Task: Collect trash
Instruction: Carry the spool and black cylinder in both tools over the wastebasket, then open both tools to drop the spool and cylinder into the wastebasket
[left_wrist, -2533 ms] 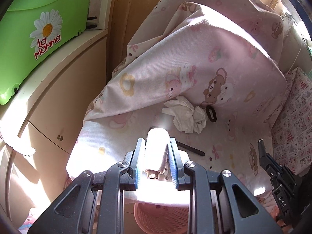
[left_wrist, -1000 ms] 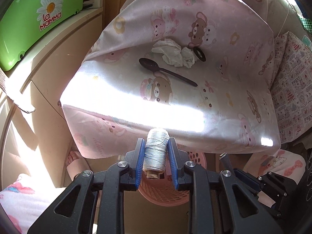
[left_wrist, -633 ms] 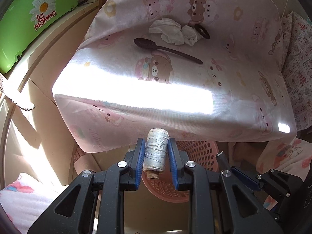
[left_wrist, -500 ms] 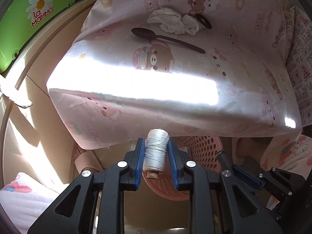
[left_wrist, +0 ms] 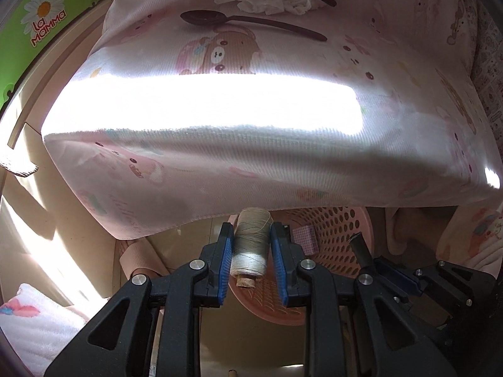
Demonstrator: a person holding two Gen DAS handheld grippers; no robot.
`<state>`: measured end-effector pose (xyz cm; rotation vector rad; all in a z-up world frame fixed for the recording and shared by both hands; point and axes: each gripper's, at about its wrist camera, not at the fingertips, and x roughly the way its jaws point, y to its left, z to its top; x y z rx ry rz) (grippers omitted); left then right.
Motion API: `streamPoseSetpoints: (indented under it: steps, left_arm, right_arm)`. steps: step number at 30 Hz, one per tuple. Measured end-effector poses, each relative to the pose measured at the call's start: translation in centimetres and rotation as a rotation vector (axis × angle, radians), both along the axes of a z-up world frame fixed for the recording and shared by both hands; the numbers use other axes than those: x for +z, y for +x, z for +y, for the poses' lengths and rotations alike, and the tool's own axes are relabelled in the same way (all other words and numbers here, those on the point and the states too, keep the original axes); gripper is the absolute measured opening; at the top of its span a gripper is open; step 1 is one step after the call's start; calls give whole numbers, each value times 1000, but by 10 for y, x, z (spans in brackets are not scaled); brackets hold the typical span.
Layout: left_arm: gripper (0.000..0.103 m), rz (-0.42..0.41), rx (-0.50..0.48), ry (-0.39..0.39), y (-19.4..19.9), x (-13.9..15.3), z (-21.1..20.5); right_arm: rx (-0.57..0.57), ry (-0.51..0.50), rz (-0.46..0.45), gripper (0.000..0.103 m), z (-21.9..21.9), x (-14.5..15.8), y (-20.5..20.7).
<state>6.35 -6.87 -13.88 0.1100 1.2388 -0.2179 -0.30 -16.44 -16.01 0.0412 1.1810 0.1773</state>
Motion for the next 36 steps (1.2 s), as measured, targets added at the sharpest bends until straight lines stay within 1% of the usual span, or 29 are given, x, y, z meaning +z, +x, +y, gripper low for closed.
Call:
streamPoseSetpoints:
  steps: [3,6,10,16,19,21,25,26,27,28,29,30,31,32,33,34,35,36]
  left_arm:
    - [23,18,1,-16,2,-6,0]
    - [23,19,1,6,3,-12,-2]
    - [23,42,-6,26,3,-25,-7]
    - [23,113,-51,38,3,-48,-14]
    - [23,142,-62,52,3,-59,-18]
    - [23,162,-67,39,3,-65,-19]
    - [23,173,-70,57,-1,-71,-18]
    - [26,176,-67,57,-2,-72,-17]
    - [33,187,-62,53,-2,-72,-16]
    - [53,198,-52,42,-3,-72,-13]
    - [64,200,-39,32,-4,-71,-11]
    - [64,197,-29,24,-5,-69,-9]
    - [64,192,-28,16,-6,-66,-8]
    - [65,189,-31,8,-6,-63,-7]
    - [67,183,-26,-5,-6,-58,-6]
    - [73,178,-16,-17,-6,-53,-4]
    - [76,177,-8,-34,-5,-49,-1]
    - [76,177,-6,-53,-5,-45,1]
  right_arm:
    - [4,-17,7,13,0,-7,2]
    - [0,-19,37,13,-1,-16,4]
    - [-26,-61,70,13,-5,-29,5]
    - [-55,-36,153,15,-14,-49,10]
    - [-73,1,174,15,-15,-56,12]
    - [-80,35,189,15,-18,-59,13]
    - [-88,34,212,15,-20,-65,12]
    - [-86,33,218,17,-20,-66,13]
    - [-84,32,222,19,-20,-66,13]
    - [-83,29,223,25,-20,-65,12]
    - [-84,24,215,35,-20,-64,12]
    - [-88,15,202,40,-19,-62,11]
    - [-90,3,183,52,-19,-59,10]
    - [-92,-10,160,56,-19,-55,9]
    - [-95,-22,141,56,-20,-50,9]
    - [-96,-30,130,56,-20,-45,9]
    - [-96,-33,118,56,-22,-40,8]
    - [-101,-35,102,57,-23,-35,8]
